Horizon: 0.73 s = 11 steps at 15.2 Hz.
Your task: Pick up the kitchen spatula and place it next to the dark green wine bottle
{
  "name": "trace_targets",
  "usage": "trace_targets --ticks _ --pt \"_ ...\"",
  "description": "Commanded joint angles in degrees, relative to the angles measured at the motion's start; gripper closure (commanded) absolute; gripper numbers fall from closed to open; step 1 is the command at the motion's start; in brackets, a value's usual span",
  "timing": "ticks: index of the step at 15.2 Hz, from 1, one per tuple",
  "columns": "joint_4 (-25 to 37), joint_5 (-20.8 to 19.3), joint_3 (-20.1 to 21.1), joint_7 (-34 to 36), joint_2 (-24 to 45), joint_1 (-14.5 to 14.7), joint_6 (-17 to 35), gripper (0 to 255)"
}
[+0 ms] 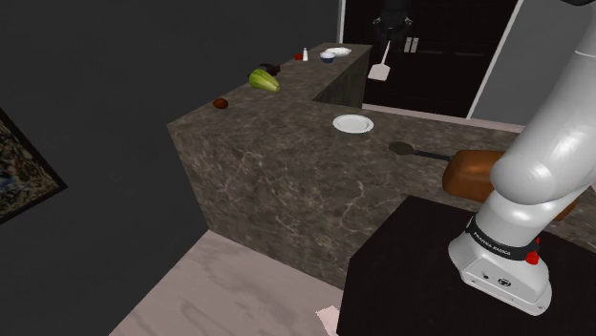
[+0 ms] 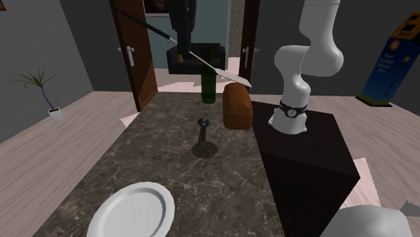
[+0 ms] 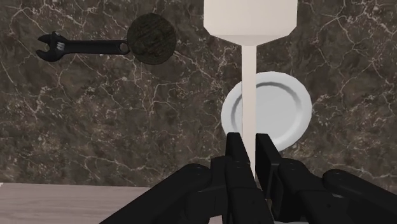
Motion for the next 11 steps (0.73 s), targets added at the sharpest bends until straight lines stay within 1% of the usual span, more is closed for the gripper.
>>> trace_targets --ticks 1,2,6,11 --pt "2.07 0.06 0.0 -0.07 0.38 0.0 -1.72 255" --pt "2.15 0.06 0.0 -0.07 0.38 0.0 -1.8 255" --pt "-2.52 -0.31 -2.23 -4.61 -3.45 -2.35 -0.7 255" --pt "-6.59 -0.88 -5.42 -10.6 -7.0 -5.26 0.17 255"
